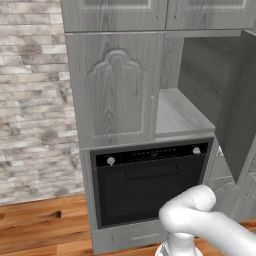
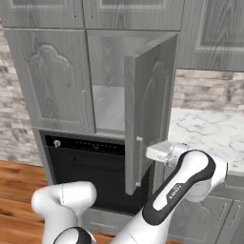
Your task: Open the cabinet. Pick the sponge and place it next to the sink. Then close the cabinet.
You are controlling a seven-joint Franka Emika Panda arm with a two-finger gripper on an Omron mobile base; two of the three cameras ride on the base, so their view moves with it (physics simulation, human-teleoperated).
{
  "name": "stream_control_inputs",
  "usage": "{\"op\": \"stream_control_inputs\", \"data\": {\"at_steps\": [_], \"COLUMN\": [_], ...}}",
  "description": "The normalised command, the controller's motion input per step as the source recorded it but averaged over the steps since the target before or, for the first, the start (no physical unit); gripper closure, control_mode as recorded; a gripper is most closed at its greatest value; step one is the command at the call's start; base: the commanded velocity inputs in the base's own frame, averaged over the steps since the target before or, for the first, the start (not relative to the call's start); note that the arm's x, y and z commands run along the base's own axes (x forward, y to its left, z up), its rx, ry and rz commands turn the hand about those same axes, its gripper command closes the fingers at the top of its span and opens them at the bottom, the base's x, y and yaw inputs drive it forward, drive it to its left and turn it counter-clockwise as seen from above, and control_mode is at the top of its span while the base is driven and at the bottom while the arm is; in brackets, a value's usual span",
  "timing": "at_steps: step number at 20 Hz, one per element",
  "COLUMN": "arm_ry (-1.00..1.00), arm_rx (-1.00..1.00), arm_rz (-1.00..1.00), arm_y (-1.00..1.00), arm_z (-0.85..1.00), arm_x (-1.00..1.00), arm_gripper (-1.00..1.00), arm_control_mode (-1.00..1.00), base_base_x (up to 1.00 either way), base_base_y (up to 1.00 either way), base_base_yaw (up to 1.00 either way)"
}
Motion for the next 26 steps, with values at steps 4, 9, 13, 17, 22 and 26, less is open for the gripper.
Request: {"op": "stream_control_inputs", "data": {"at_steps": [4, 9, 13, 17, 22, 26], "arm_ry": [0.0, -0.02, -0.02, -0.03, -0.07, -0.01], "arm_rx": [0.08, 0.02, 0.0, 0.0, 0.0, 0.0], "arm_rz": [-0.13, -0.19, -0.24, -0.23, -0.16, -0.16], "arm_y": [1.0, 1.0, 0.93, 0.66, 0.34, 0.07], "arm_z": [0.24, 0.27, 0.29, 0.21, 0.09, 0.0], "arm_x": [0.28, 0.44, 0.48, 0.41, 0.27, 0.4], "arm_gripper": [-1.0, -1.0, -1.0, -1.0, -1.0, -1.0], "arm_control_mode": [-1.0, -1.0, -1.0, -1.0, -1.0, -1.0], "base_base_x": [0.0, 0.0, 0.0, 0.0, 0.0, 0.0], "base_base_y": [0.0, 0.0, 0.0, 0.0, 0.0, 0.0], "base_base_yaw": [0.0, 0.0, 0.0, 0.0, 0.0, 0.0]}}
